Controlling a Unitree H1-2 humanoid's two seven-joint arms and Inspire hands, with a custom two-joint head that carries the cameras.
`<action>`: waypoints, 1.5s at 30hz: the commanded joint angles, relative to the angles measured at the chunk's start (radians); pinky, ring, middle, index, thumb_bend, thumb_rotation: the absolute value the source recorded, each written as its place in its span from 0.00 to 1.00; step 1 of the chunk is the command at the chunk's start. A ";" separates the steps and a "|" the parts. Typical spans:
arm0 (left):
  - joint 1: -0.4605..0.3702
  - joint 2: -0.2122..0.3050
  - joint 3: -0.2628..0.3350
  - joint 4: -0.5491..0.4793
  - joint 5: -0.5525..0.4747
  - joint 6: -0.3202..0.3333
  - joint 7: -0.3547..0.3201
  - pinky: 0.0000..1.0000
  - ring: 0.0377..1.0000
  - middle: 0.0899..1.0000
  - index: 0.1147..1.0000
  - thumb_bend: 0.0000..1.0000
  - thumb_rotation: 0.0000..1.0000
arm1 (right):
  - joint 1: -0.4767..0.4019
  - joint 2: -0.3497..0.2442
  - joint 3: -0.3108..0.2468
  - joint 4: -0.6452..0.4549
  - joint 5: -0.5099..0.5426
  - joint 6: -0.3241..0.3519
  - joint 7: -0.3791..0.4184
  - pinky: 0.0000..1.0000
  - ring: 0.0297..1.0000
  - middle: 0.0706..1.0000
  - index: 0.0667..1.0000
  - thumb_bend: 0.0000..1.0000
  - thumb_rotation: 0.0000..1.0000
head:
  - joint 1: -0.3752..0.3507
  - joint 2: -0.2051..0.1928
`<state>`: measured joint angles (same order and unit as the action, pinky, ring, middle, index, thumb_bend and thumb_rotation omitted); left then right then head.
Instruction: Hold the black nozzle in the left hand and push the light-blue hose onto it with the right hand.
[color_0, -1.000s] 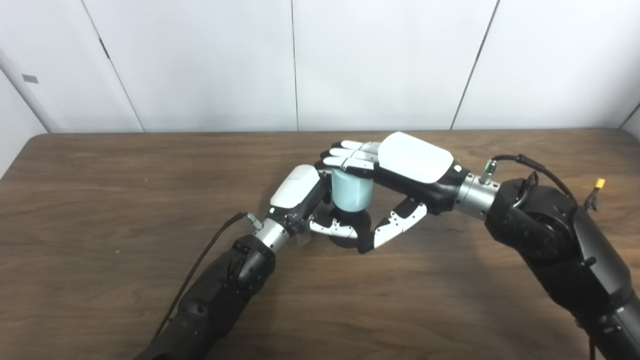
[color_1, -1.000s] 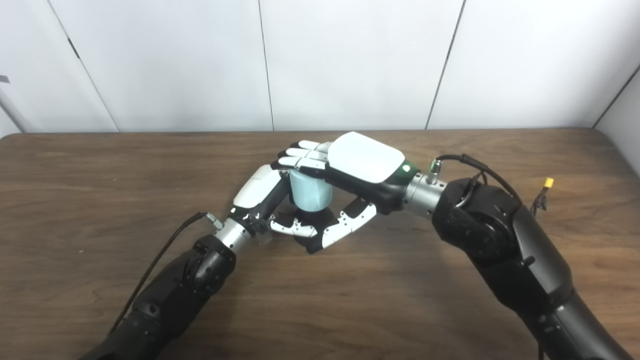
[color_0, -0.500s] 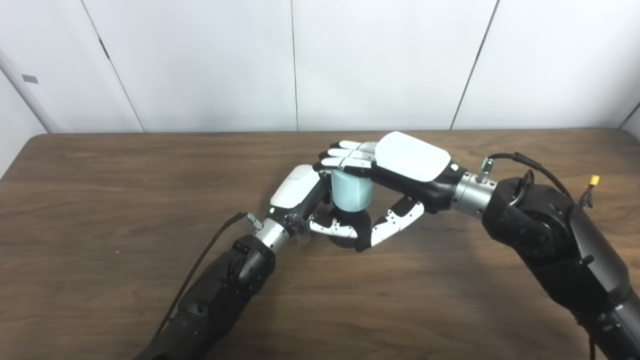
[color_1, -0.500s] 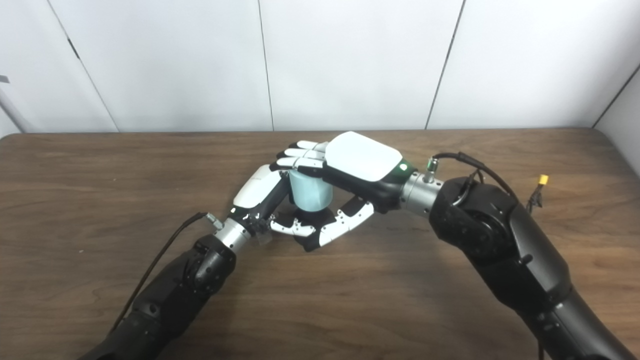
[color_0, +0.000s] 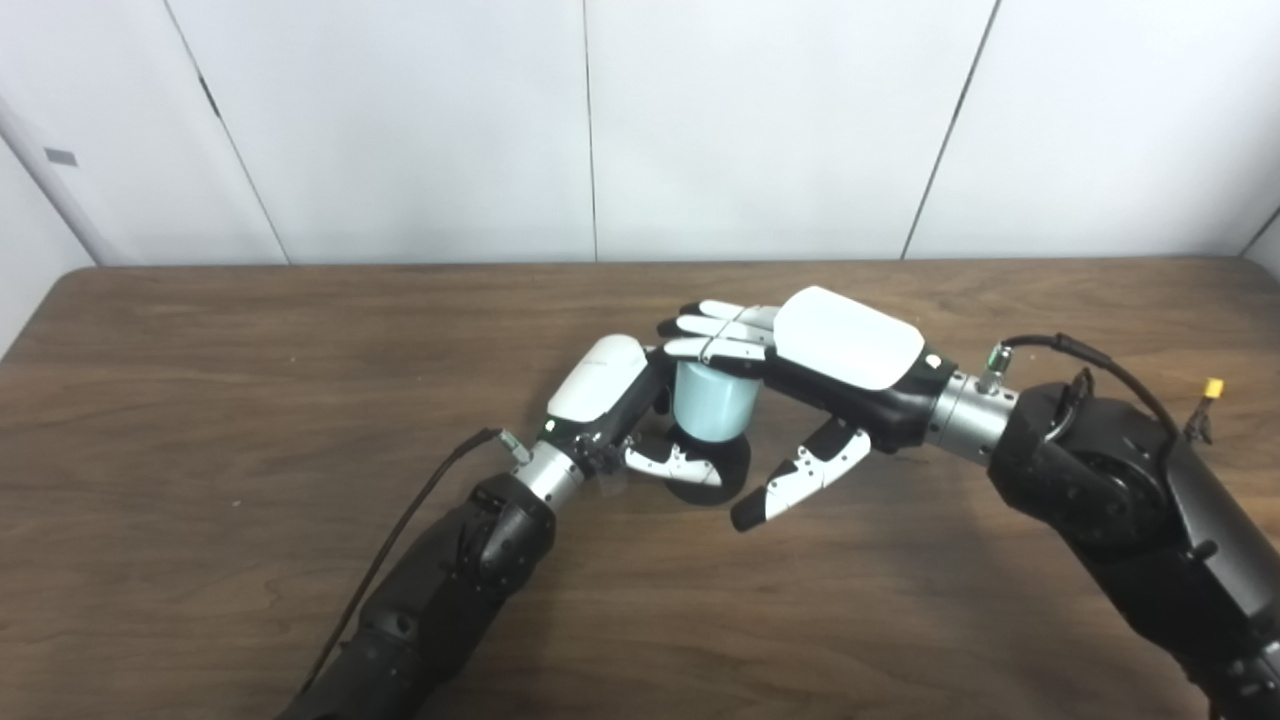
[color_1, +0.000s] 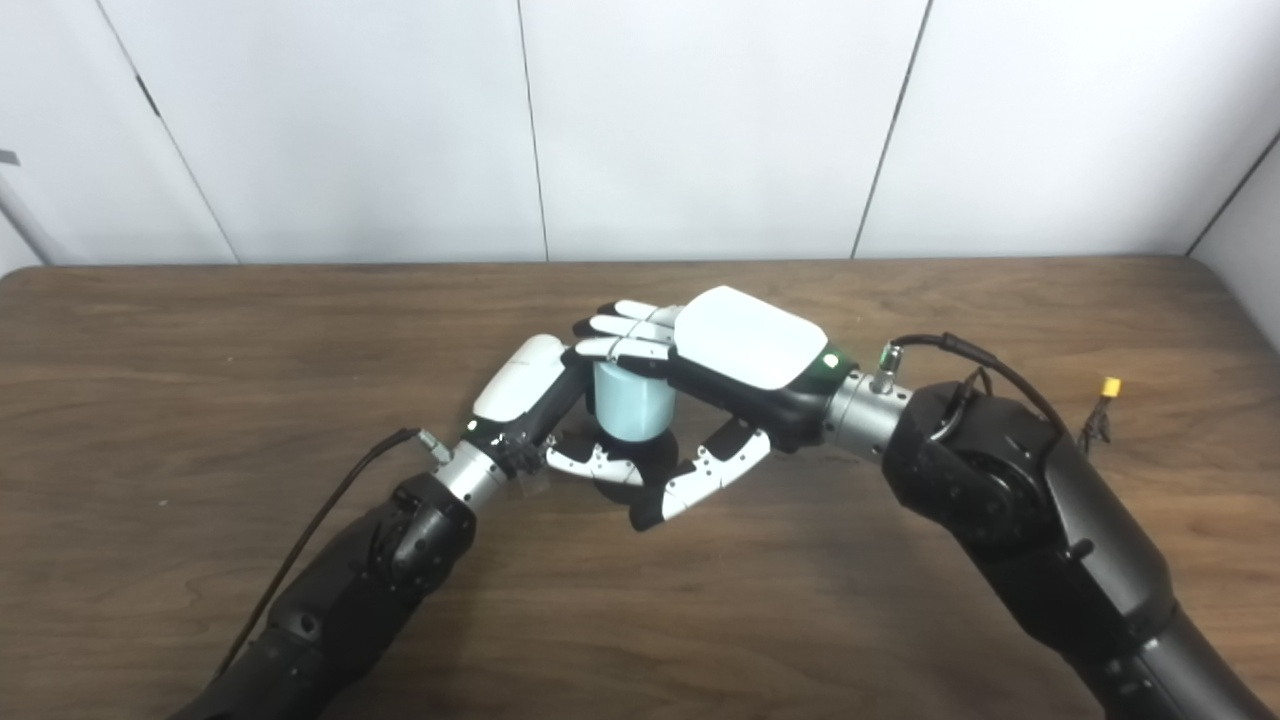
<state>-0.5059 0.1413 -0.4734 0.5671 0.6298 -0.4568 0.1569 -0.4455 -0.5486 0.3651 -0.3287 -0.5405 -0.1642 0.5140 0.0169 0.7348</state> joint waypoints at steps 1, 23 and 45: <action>0.111 0.020 -0.014 0.057 0.014 0.056 -0.033 0.35 0.38 0.42 0.44 0.50 0.00 | 0.037 -0.043 0.041 0.014 0.000 -0.010 0.090 0.85 0.93 0.92 0.88 0.79 0.85 | -0.001 0.002; 0.109 0.016 -0.014 0.062 0.022 0.054 -0.026 0.34 0.37 0.42 0.44 0.50 0.00 | 0.015 -0.023 0.083 0.012 -0.061 0.005 0.100 0.87 0.95 0.94 0.90 0.82 0.87 | 0.000 0.001; 0.112 0.026 -0.018 0.048 0.029 0.061 -0.036 0.35 0.38 0.43 0.44 0.50 0.00 | 0.020 -0.036 0.140 0.060 -0.089 -0.029 0.104 0.86 0.91 0.87 0.83 0.85 0.89 | 0.002 0.010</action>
<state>-0.4954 0.1448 -0.4683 0.5536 0.6287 -0.4460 0.1529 -0.4849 -0.5573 0.4342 -0.3248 -0.6161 -0.1653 0.5082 0.0184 0.7440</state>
